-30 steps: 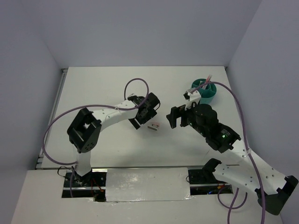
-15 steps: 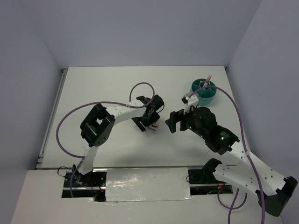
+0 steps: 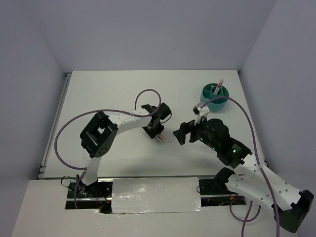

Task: Sort the stationery into containers
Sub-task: Pick up the stationery from the center of the board, then place the stationery in the storage box.

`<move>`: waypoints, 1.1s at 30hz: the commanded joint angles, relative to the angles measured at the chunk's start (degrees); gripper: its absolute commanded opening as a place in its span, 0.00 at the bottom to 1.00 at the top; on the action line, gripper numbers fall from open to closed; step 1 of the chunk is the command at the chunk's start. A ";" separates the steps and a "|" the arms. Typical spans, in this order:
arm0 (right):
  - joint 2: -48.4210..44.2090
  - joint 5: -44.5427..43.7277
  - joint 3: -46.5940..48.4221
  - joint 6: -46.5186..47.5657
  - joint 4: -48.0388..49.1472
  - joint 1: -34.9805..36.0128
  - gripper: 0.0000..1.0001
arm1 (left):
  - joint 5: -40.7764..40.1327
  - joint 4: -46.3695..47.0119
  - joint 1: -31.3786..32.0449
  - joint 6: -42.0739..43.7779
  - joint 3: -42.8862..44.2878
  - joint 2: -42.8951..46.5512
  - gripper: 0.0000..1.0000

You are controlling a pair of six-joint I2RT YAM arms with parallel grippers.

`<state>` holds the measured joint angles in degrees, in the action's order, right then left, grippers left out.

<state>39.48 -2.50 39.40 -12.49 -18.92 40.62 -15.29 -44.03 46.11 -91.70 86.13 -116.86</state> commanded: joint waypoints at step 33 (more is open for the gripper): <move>4.20 7.60 -16.81 -15.02 37.98 0.07 0.56 | -3.08 38.76 7.86 18.22 -24.17 38.99 0.00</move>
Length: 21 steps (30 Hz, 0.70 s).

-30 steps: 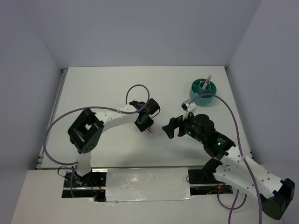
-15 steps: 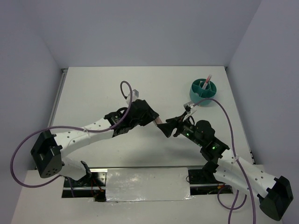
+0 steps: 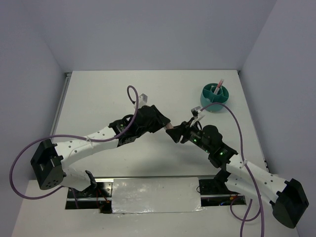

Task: Sort the stationery into containers
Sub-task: Place the stationery in the storage box.

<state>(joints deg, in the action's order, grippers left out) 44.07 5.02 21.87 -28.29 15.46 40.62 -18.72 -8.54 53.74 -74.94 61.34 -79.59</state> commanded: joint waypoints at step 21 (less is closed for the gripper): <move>-1.28 1.31 0.54 2.90 3.96 -0.01 0.45 | 2.20 3.79 0.23 1.90 1.24 0.05 0.00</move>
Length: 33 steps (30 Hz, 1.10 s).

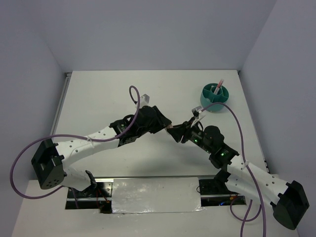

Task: Sort the stationery into containers
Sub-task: Place the stationery in the storage box.

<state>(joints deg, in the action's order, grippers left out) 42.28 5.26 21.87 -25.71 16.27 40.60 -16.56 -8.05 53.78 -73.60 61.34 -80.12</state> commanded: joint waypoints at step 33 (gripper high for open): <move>-2.29 -13.66 6.42 -10.31 -17.83 -4.46 0.00 | -3.04 -18.91 -11.41 14.26 21.01 2.67 0.99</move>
<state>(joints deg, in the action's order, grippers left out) 41.34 -0.43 23.42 -31.16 5.39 38.33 -18.46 -19.79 45.01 -65.08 79.26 -79.99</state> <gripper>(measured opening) 0.344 0.993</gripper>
